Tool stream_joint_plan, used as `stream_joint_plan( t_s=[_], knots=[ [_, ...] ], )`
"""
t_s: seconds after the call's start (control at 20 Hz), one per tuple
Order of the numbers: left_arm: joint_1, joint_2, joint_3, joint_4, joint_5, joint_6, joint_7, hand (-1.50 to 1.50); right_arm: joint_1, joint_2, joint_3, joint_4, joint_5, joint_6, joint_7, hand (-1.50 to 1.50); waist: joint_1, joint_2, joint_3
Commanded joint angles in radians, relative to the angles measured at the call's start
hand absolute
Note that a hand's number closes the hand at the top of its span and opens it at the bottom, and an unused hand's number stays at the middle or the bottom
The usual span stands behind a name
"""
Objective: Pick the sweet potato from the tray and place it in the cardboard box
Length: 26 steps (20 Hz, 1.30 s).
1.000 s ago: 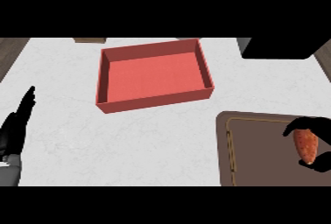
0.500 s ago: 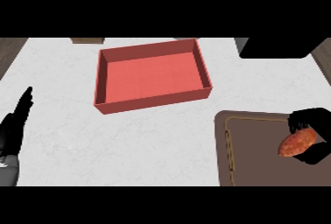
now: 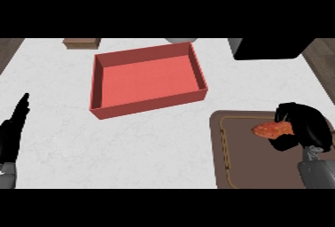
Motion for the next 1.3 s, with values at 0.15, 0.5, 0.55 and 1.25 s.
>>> stream_joint_plan(
  t_s=[0.15,0.5,0.55,1.25],
  knots=[
    [-0.041,0.008,0.003,0.002,0.005,-0.010,0.022,0.00,-0.083,0.185,0.199,-0.343,0.314,-0.057,0.397,1.50,0.016,0.009,0.012],
    [-0.045,-0.010,-0.019,-0.014,0.000,-0.024,0.014,0.00,-0.302,0.348,0.516,-0.419,0.464,0.163,0.757,1.50,0.065,0.027,0.017],
    [-0.011,-0.027,-0.033,-0.056,-0.012,-0.013,0.011,0.00,-0.375,0.349,0.447,-0.327,0.397,0.098,0.717,1.50,0.070,0.031,0.019],
    [-0.128,-0.017,-0.022,0.044,-0.029,-0.026,0.012,0.00,-0.900,0.352,0.238,0.223,0.083,-0.231,0.801,1.50,0.092,0.046,0.018]
  ],
)
